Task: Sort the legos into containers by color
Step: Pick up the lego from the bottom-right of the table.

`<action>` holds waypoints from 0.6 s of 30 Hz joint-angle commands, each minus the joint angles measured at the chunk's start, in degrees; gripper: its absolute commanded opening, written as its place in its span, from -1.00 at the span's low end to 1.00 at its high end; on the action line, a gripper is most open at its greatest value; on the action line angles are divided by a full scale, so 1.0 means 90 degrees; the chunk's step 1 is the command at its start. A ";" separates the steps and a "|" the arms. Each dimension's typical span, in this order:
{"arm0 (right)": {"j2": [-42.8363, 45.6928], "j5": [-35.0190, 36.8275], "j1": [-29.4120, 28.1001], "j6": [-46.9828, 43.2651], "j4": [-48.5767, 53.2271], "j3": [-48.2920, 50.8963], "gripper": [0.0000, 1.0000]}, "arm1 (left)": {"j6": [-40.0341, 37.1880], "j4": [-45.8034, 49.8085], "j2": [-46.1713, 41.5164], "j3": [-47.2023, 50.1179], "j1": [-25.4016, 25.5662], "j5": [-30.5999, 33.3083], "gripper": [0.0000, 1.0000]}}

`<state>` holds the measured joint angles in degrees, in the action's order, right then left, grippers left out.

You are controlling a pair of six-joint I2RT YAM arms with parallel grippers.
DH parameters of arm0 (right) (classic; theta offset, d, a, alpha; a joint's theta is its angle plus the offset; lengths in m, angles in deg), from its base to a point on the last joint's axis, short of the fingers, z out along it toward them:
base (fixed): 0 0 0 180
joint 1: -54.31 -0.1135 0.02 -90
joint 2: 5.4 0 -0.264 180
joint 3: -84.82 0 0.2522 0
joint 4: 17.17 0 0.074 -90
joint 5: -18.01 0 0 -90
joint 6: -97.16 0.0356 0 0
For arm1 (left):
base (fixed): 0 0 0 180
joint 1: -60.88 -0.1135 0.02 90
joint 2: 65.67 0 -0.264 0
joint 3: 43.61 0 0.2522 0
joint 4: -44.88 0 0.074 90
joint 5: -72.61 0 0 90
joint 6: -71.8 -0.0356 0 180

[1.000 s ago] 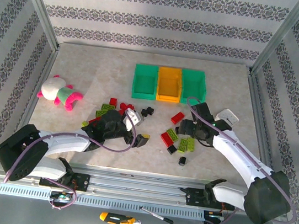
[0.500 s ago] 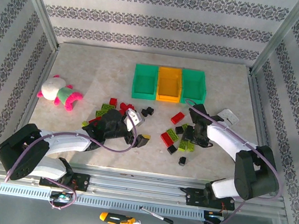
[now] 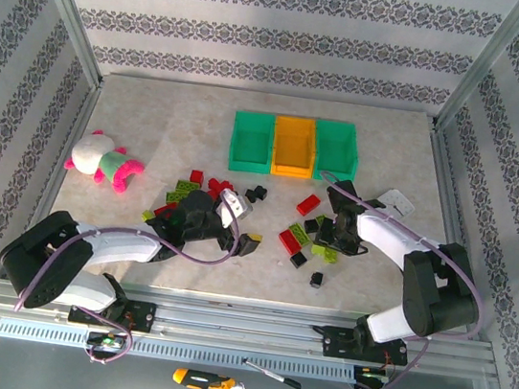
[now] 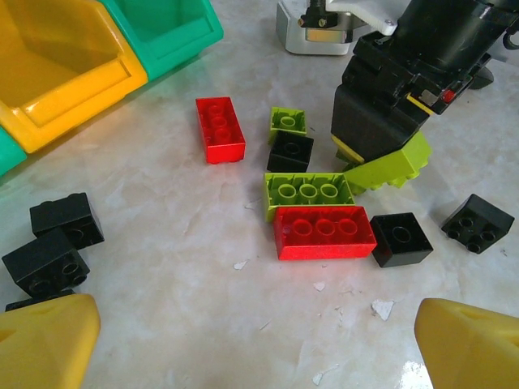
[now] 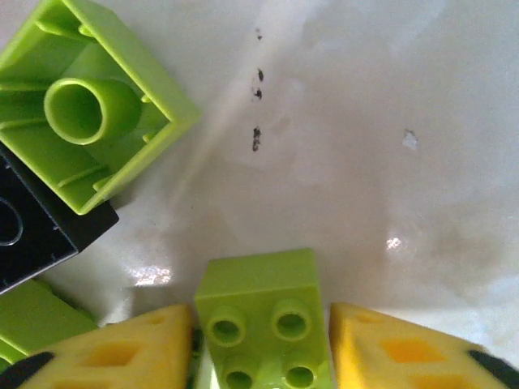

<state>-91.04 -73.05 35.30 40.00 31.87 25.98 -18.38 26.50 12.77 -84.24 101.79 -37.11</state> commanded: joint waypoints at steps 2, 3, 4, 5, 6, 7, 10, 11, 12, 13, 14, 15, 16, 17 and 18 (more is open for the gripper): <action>0.0099 0.0101 0.0099 0.0014 0.0117 0.0163 -0.27 | 0.0099 -0.0369 0.0079 -0.0051 0.0094 -0.0143 0.99; 0.0145 0.0119 0.0107 0.0005 0.0134 0.0163 -0.31 | 0.0100 -0.0380 0.0090 -0.0058 0.0094 -0.0143 0.99; 0.0204 0.0151 0.0114 0.0003 0.0149 0.0155 -0.35 | 0.0099 -0.0374 0.0087 -0.0062 0.0094 -0.0152 0.99; 0.0262 0.0198 0.0118 -0.0001 0.0174 0.0148 -0.38 | 0.0099 -0.0388 0.0095 -0.0070 0.0094 -0.0150 0.99; 0.0327 0.0253 0.0119 -0.0001 0.0200 0.0127 -0.41 | 0.0089 -0.0399 0.0107 -0.0071 0.0094 -0.0150 0.99; 0.0413 0.0308 0.0112 -0.0008 0.0228 0.0100 -0.44 | 0.0089 -0.0399 0.0118 -0.0080 0.0094 -0.0150 0.99; 0.0669 0.0431 0.0129 -0.0088 0.0288 -0.0007 -0.47 | 0.0090 -0.0430 0.0132 -0.0085 0.0094 -0.0136 0.99; 0.0722 0.0464 0.0128 -0.0109 0.0285 -0.0046 -0.47 | 0.0091 -0.0433 0.0146 -0.0090 0.0094 -0.0140 0.99; 0.0782 0.0507 0.0128 -0.0131 0.0288 -0.0085 -0.47 | 0.0089 -0.0447 0.0169 -0.0090 0.0095 -0.0129 0.99; 0.0823 0.0553 0.0129 -0.0149 0.0281 -0.0129 -0.47 | 0.0093 -0.0464 0.0194 -0.0096 0.0094 -0.0136 0.99; 0.0841 0.0594 0.0128 -0.0163 0.0288 -0.0179 -0.47 | 0.0089 -0.0480 0.0209 -0.0099 0.0094 -0.0136 0.99; 0.0871 0.0639 0.0129 -0.0173 0.0286 -0.0238 -0.46 | 0.0099 -0.0512 0.0229 -0.0109 0.0100 -0.0137 0.99; 0.0906 0.0690 0.0136 -0.0174 0.0262 -0.0287 -0.45 | 0.0099 -0.0519 0.0246 -0.0104 0.0094 -0.0136 0.99; 0.0938 0.0703 0.0130 -0.0199 0.0222 -0.0337 -0.45 | 0.0108 -0.0545 0.0262 -0.0114 0.0099 -0.0134 0.99; 0.0975 0.0697 0.0136 -0.0221 0.0145 -0.0396 -0.46 | 0.0116 -0.0566 0.0279 -0.0110 0.0094 -0.0142 0.99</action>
<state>-83.92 -69.20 36.22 39.48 33.19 24.71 -17.93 24.75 14.62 -84.24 101.79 -37.11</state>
